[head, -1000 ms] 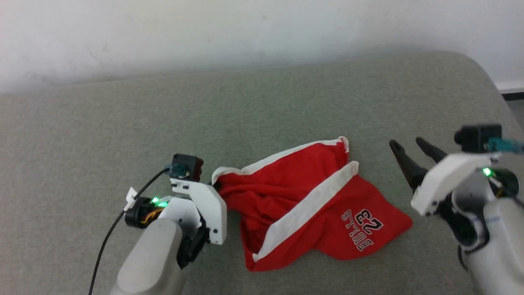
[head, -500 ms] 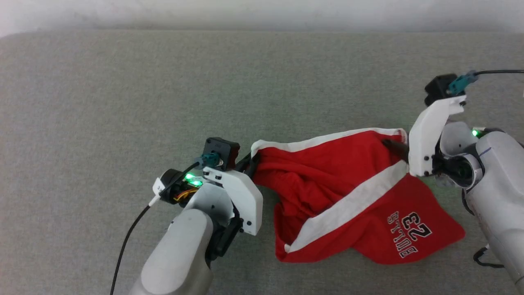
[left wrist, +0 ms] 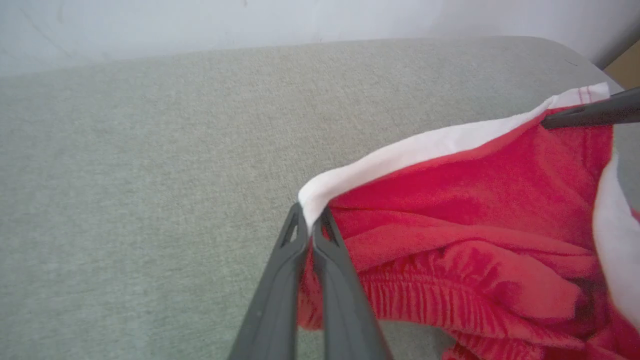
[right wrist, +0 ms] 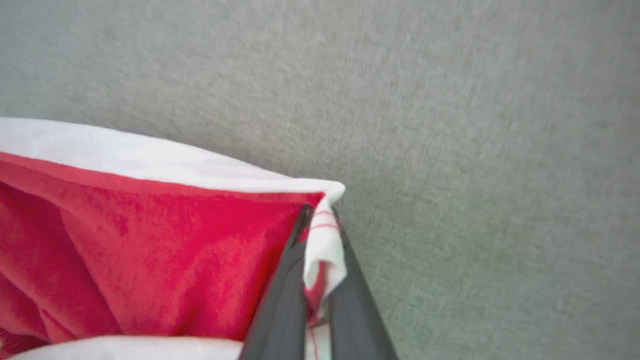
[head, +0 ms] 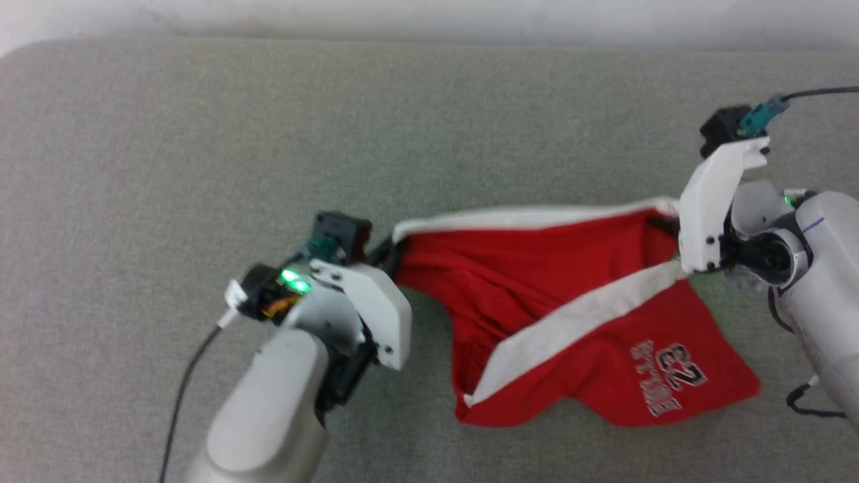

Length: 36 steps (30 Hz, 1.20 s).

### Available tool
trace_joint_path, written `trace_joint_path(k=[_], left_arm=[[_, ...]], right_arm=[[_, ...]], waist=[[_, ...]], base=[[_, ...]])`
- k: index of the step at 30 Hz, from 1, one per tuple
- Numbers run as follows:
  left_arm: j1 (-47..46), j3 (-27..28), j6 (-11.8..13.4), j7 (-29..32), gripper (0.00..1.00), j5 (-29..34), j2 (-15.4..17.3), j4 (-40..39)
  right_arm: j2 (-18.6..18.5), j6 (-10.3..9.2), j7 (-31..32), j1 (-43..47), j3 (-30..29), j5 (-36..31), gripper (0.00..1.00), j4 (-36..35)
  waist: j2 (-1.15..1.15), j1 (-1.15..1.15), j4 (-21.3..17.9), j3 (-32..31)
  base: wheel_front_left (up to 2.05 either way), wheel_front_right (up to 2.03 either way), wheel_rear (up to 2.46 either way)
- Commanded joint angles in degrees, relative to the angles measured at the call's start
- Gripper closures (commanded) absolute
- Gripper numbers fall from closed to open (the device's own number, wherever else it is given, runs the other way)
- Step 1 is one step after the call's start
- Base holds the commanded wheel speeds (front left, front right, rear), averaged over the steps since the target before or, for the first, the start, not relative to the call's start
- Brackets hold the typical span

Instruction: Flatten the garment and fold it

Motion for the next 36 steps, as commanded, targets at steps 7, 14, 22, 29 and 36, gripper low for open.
trace_joint_path(k=[7,14,22,29,36], left_arm=[[-10.59,3.82,-1.51,1.19,1.0,-2.26,2.83,0.93],[-28.32,7.98,-2.74,-2.75,1.0,-3.26,3.97,13.06],[-46.14,12.1,-0.11,-17.64,1.0,-2.37,3.97,26.91],[-52.6,11.78,-0.01,-26.38,1.0,-1.18,3.75,37.02],[-48.63,10.79,-0.65,-29.32,1.0,-1.14,2.15,43.13]], right_arm=[[-3.48,-0.03,-15.93,-4.73,-2.43,-2.56,1.0,-6.65],[-3.89,-0.03,-24.32,-15.31,-4.56,-8.66,1.0,-5.36],[-0.78,-0.03,-39.9,-29.97,-6.63,-16.07,1.0,1.22],[3.02,-0.03,-46.49,-33.49,-2.44,-16.06,1.0,5.63],[3.95,-0.03,-47.96,-27.73,4.28,-11.52,1.0,5.93]], waist=[[0.0,-0.01,-3.08,-4.82],[0.0,-0.01,-6.28,-1.91],[0.0,-0.01,-9.14,3.5],[0.0,-0.01,-9.8,6.49],[0.0,-0.01,-9.17,6.33]], base=[[0.0,0.0,0.0],[0.0,0.0,0.0],[0.0,0.0,0.0],[0.0,0.0,0.0],[0.0,0.0,0.0]])
